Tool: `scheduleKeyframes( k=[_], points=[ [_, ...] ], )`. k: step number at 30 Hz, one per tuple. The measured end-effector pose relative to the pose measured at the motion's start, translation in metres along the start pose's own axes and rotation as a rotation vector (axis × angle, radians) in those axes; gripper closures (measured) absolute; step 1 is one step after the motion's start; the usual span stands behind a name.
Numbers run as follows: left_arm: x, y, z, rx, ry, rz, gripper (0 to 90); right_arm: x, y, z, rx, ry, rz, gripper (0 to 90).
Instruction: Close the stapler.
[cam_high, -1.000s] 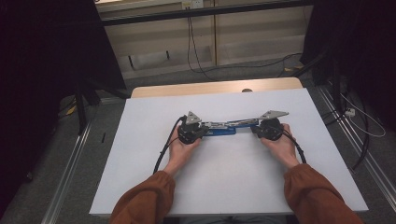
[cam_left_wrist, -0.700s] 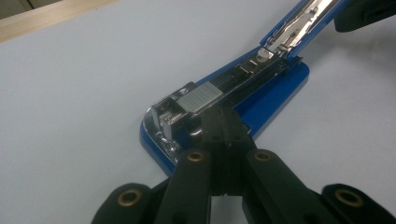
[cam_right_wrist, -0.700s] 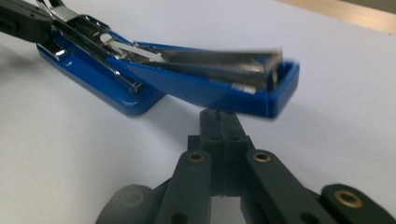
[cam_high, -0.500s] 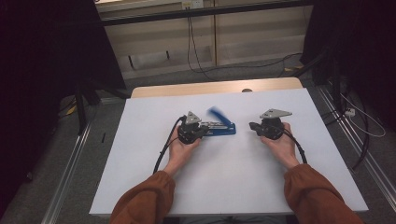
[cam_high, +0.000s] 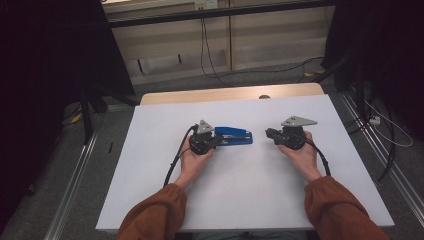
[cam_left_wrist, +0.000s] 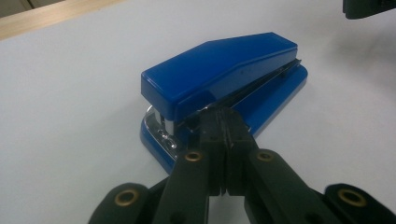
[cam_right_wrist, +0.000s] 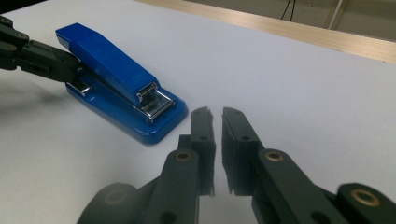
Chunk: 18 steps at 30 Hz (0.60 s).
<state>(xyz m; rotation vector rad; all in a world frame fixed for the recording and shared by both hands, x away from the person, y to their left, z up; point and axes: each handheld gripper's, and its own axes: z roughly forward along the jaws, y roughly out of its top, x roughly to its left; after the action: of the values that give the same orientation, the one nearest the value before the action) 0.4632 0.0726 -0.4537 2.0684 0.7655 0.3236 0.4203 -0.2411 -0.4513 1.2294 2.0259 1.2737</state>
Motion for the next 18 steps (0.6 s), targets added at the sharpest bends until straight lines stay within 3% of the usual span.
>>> scheduleKeyframes(
  k=[10,18],
  points=[
    [0.004,-0.001,-0.014,-0.034,-0.012,-0.035,82.1,0.0,-0.002,-0.006,-0.008,-0.017,0.015,60.1],
    [0.004,-0.002,-0.02,-0.058,-0.014,-0.04,65.0,0.0,-0.003,-0.012,-0.017,-0.04,0.042,26.1]
  ],
)
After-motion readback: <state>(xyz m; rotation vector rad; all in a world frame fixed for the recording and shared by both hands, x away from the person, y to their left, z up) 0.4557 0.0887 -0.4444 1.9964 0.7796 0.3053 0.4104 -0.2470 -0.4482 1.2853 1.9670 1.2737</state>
